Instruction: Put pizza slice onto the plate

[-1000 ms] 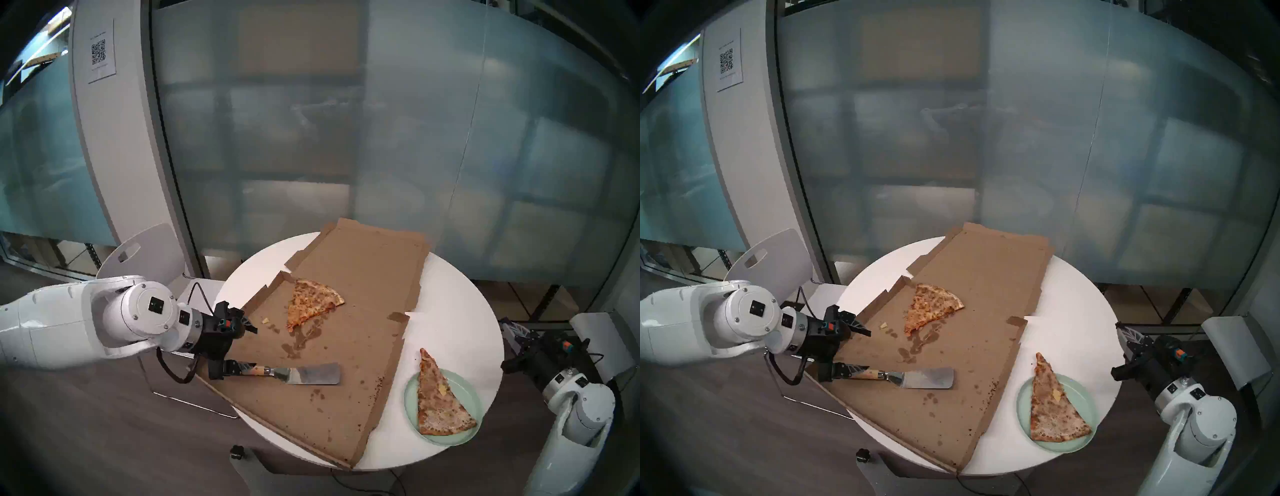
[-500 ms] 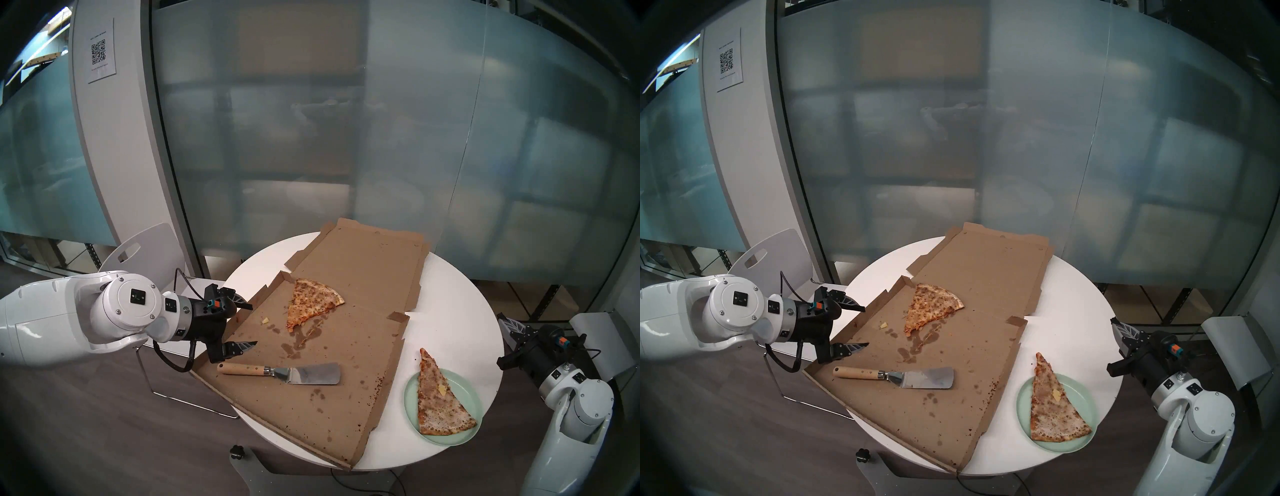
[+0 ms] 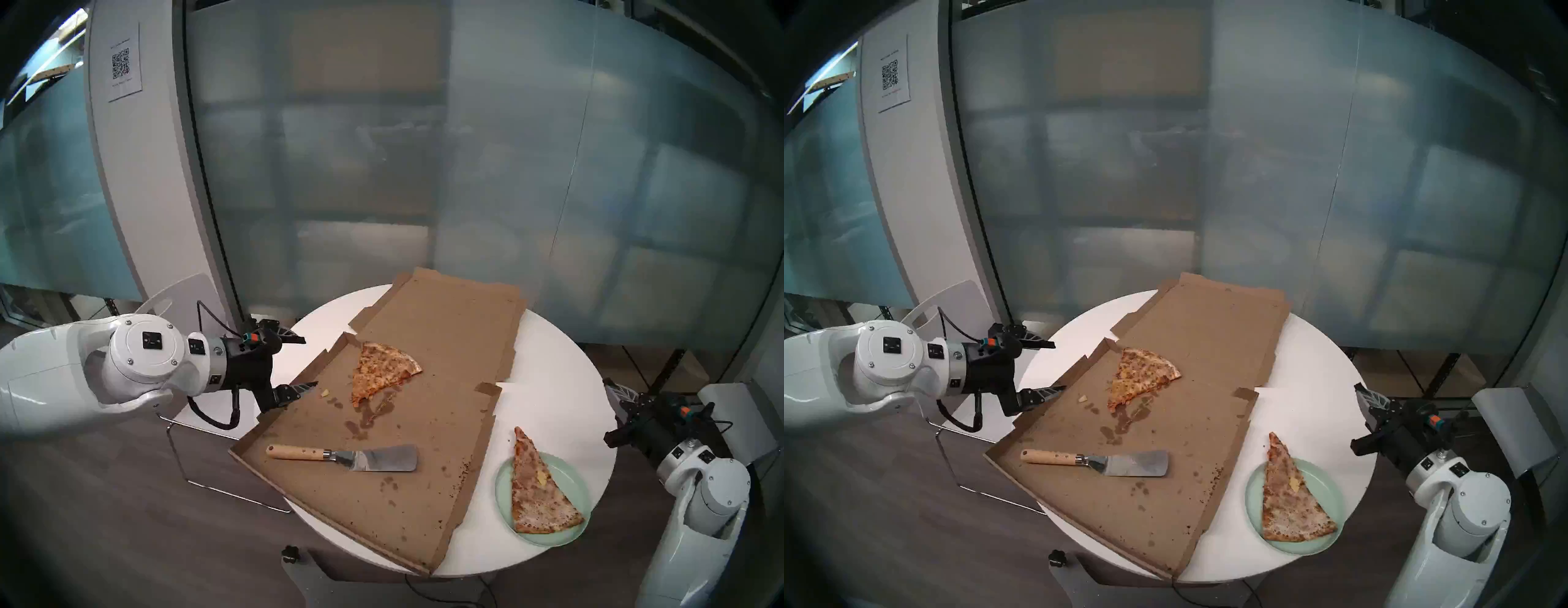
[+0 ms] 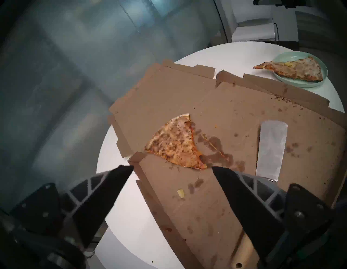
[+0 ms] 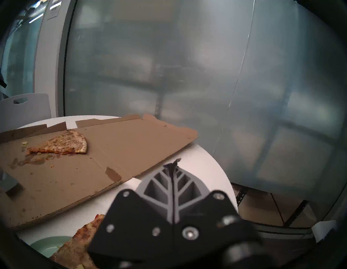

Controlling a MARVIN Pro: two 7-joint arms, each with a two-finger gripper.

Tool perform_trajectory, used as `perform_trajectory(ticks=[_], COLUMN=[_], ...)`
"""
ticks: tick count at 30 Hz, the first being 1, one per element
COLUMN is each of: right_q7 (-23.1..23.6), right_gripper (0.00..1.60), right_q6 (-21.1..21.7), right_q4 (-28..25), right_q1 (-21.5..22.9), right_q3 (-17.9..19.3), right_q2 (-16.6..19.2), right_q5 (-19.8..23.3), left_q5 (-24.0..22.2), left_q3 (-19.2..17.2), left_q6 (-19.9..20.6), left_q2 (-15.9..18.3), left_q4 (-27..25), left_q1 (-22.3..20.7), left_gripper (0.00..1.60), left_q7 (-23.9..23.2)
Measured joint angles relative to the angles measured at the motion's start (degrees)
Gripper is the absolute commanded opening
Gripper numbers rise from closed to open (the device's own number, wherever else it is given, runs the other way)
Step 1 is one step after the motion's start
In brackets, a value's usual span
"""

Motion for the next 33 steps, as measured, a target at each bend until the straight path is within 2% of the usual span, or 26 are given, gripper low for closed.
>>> perform_trajectory(ticks=[5,6,7,20,33], right_q7=[-0.19,-0.25,-0.31,0.19,0.54], right_gripper=[0.0,0.17,0.45,0.45,0.45], right_q6=[0.5,0.6,0.78,2.58,2.46], right_q4=[-0.18,-0.21,-0.24,-0.58,-0.67], right_q1=[0.1,0.11,0.12,0.16,0.22], right_q3=[-0.34,-0.39,-0.43,-0.54,-0.54], right_q2=[0.02,0.02,0.03,0.18,0.26], right_q5=[-0.2,-0.21,-0.21,-0.15,-0.15], left_q5=[-0.78,-0.92,-1.1,-1.99,-2.15], left_q3=[-0.43,-0.48,-0.52,-0.92,-1.18], left_q6=[-0.65,-0.73,-0.82,-1.38,-1.63], left_q2=[0.25,0.29,0.33,0.61,0.74], left_q4=[0.0,0.0,0.0,0.0,0.0], left_q1=[0.01,0.02,0.03,0.19,0.46], left_gripper=[1.6,1.6,1.6,1.6,1.6], left_q7=[0.15,0.18,0.19,0.2,0.2])
